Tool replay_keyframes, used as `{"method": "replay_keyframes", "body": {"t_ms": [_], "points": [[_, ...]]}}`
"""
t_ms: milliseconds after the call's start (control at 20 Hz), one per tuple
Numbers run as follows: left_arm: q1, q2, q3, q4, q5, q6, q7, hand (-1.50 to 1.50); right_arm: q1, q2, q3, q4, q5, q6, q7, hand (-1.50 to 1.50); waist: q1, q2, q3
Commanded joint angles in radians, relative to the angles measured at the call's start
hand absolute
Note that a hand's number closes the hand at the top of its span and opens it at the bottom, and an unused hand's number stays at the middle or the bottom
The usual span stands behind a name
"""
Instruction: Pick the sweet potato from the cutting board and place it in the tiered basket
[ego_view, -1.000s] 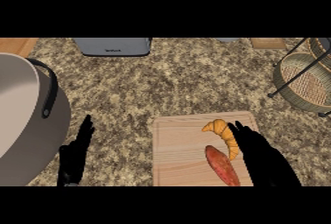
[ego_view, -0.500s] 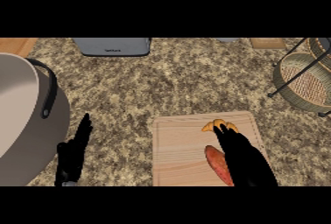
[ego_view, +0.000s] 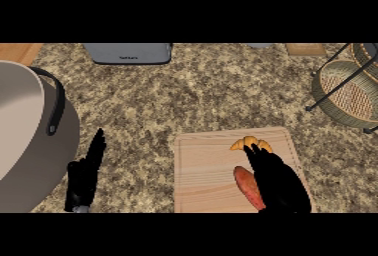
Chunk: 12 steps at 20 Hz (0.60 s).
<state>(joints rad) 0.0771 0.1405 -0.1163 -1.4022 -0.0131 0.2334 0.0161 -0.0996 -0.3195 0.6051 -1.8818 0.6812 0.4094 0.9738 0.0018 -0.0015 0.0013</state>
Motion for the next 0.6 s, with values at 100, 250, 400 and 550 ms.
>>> {"method": "replay_keyframes", "body": {"t_ms": [100,250,400,550], "points": [[0.004,-0.006,-0.012,-0.041,-0.018,0.002,0.065,0.0,-0.045,0.043,-0.045,0.085,-0.003,0.1,0.061,-1.5,0.003,0.001,-0.001],[0.024,-0.044,-0.014,0.015,-0.021,0.008,-0.017,0.0,-0.002,0.08,-0.001,0.092,0.046,0.078,0.062,-1.5,0.001,0.001,-0.001],[0.054,0.002,0.003,-0.063,-0.011,-0.024,0.031,0.0,-0.002,0.073,-0.051,0.094,0.024,0.13,0.059,-1.5,0.002,0.001,-0.001],[-0.021,-0.014,0.04,0.063,0.003,-0.039,-0.034,0.0,0.039,0.061,-0.082,0.119,0.023,0.109,0.001,-1.5,-0.003,0.002,-0.002]]}}
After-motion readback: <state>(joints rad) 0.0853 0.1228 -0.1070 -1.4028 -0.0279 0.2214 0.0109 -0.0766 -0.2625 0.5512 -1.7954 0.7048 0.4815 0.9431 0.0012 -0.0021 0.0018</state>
